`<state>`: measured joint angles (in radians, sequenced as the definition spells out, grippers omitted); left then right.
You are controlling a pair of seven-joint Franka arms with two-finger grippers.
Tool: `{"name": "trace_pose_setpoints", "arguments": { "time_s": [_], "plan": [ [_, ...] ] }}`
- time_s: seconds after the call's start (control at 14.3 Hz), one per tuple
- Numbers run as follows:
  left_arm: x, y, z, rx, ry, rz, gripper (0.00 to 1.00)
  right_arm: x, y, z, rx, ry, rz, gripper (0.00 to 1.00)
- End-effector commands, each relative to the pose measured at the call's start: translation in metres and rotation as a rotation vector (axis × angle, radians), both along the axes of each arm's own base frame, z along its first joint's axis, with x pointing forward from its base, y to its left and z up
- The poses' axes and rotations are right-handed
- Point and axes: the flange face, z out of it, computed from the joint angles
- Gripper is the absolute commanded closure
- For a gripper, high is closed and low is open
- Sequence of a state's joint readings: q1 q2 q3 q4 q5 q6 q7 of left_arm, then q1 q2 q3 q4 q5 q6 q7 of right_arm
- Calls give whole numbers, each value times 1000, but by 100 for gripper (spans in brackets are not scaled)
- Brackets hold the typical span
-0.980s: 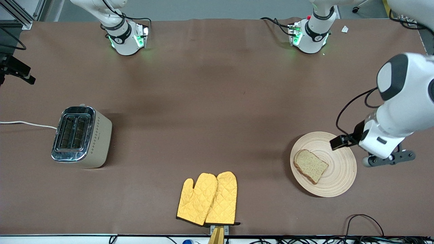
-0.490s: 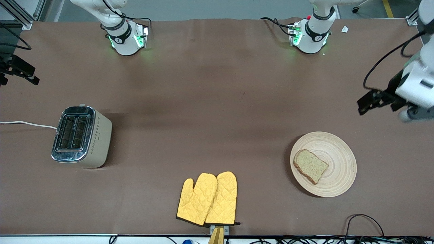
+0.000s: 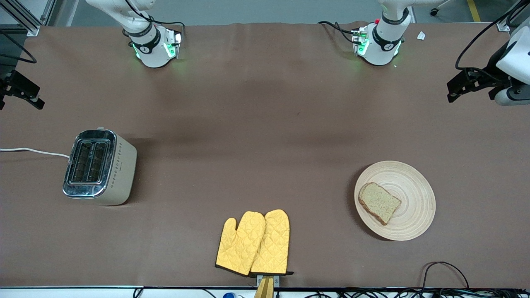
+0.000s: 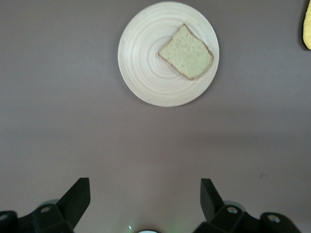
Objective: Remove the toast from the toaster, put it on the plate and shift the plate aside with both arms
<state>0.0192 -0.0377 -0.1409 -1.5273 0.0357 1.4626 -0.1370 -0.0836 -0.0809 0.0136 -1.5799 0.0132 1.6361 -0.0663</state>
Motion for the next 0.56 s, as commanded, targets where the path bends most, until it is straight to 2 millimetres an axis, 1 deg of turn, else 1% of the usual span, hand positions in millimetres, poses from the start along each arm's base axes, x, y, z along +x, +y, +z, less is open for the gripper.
{"name": "trace_pose_setpoints", "arguments": {
  "time_s": [0.0, 0.14, 0.49],
  "plan": [
    [-24, 0, 4, -13, 22, -20, 0, 2, 0, -1, -20, -10, 8, 0],
    [-23, -2, 13, -15, 13, -74, 0, 2, -1, 2, -22, -15, 10, 0],
    [-20, -5, 9, -14, 24, -95, 0, 0, 0, 5, -78, -6, 33, 0]
  ]
}}
